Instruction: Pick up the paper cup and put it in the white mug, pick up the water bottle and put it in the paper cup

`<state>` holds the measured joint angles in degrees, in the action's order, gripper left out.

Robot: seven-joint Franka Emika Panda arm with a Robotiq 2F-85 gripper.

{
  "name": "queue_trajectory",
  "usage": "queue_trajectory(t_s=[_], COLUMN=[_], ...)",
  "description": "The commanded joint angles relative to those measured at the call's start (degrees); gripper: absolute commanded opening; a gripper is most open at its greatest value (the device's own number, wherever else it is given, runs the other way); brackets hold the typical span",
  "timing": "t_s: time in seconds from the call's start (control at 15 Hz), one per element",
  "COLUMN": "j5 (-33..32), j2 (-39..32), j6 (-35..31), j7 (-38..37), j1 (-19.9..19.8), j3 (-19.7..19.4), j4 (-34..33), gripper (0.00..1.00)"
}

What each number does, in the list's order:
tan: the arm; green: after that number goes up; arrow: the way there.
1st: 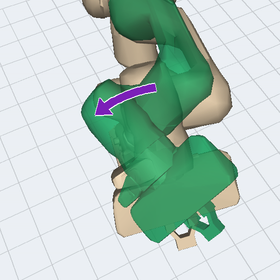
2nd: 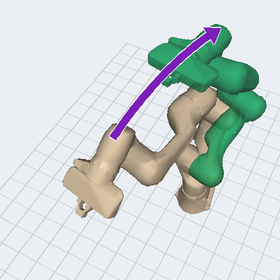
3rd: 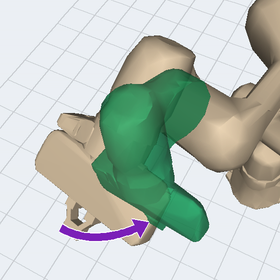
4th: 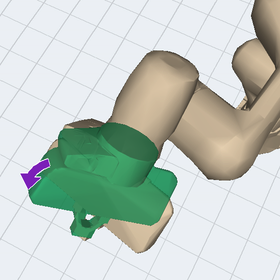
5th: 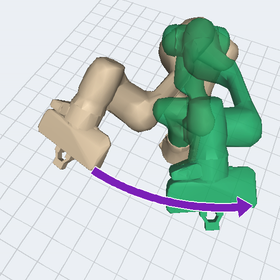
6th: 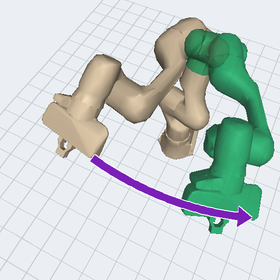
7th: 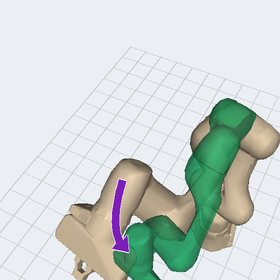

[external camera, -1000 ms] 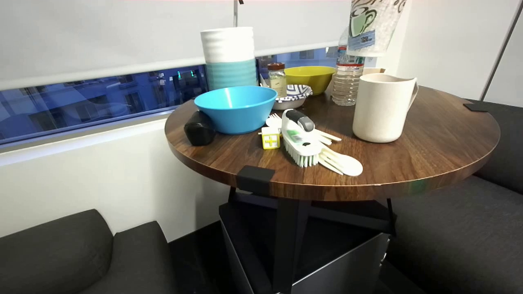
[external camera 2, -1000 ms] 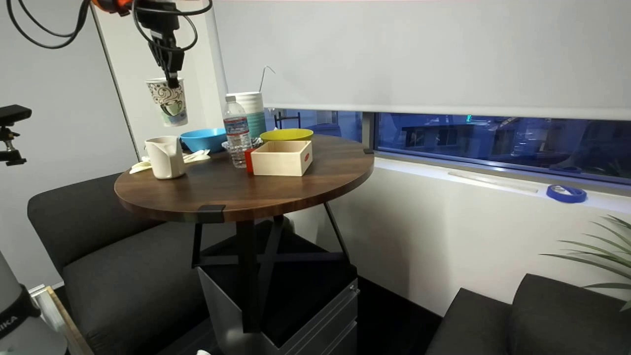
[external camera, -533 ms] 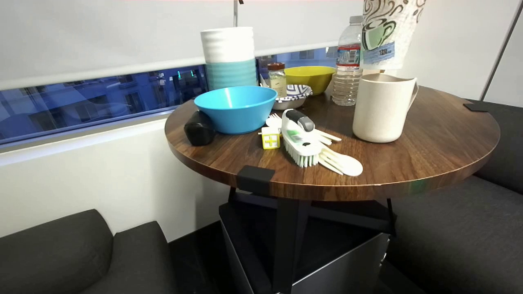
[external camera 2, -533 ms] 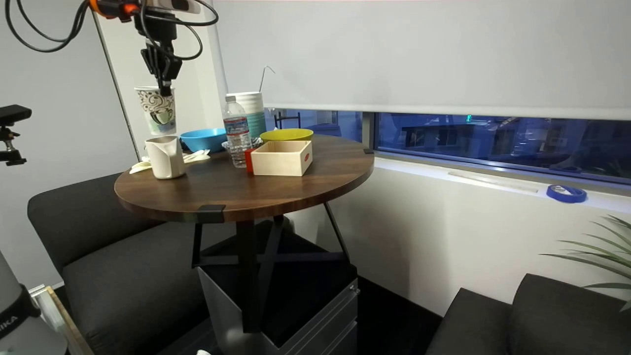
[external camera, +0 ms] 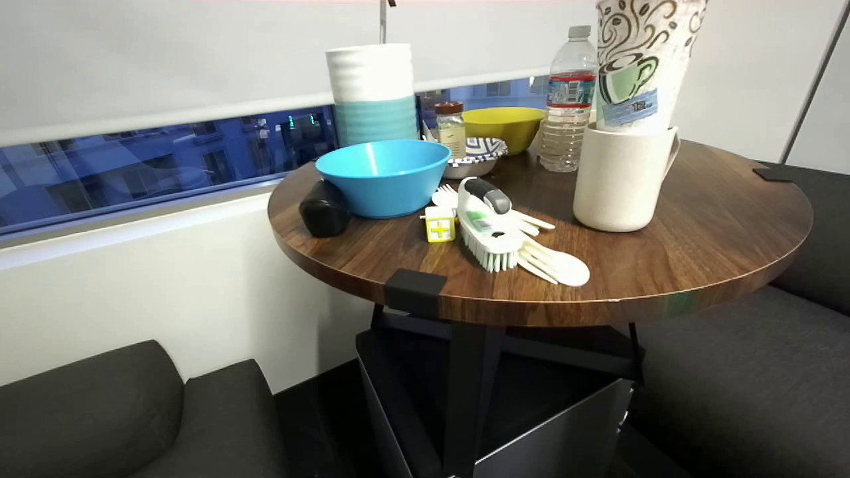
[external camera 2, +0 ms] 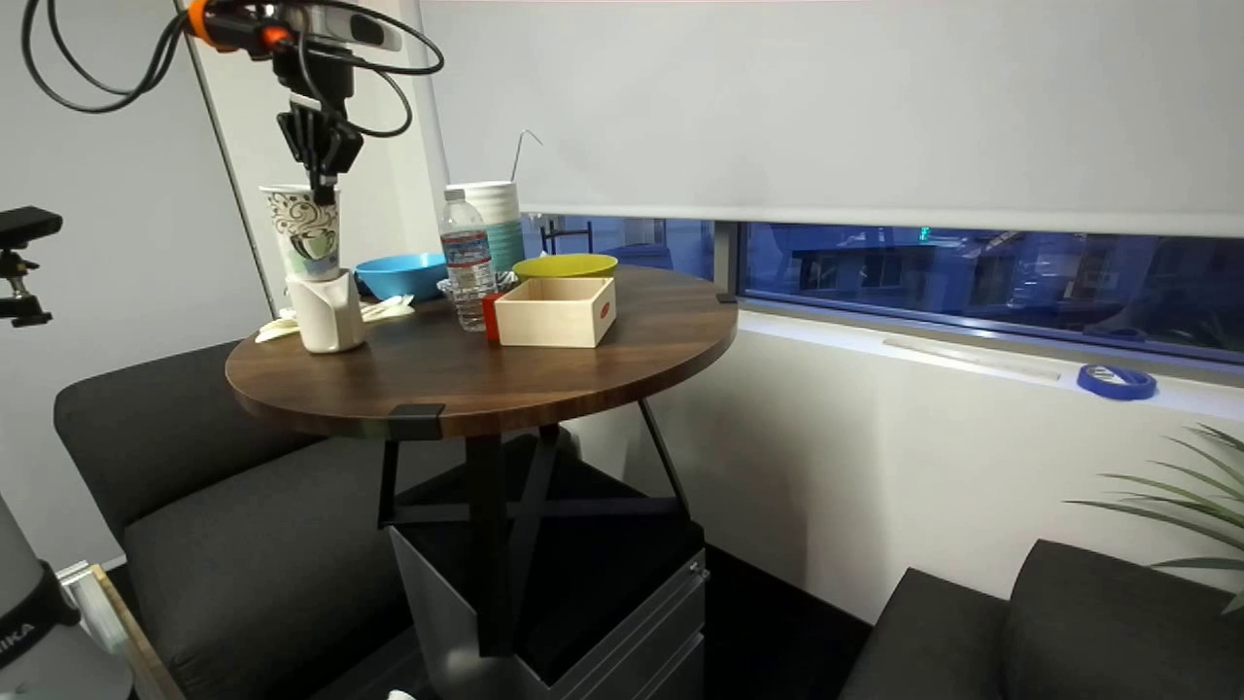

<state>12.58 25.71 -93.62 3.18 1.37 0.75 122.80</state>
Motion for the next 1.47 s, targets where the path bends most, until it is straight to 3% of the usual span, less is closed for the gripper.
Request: queue_trajectory(t_s=[0.0, 0.07, 0.13, 0.33, 0.87, 1.4], j5=[-0.71, -0.71, -0.51, -0.26, -4.41, -12.7], j2=[-0.9, -1.08, -1.21, -0.49, -1.64, -8.47], j6=[1.3, 1.33, 1.2, 0.0, -9.35, -12.2], j7=[0.93, 1.0, 1.02, 0.83, -12.07, -15.63], j1=[0.29, 0.29, 0.24, -0.16, -5.43, -4.36], j3=[-0.42, -0.43, -0.56, -1.07, -0.7, 2.41], j4=[-0.74, -0.79, -0.88, -1.17, -4.77, -7.75], gripper=[0.01, 0.01, 0.28, 0.42, 0.98, 1.0])
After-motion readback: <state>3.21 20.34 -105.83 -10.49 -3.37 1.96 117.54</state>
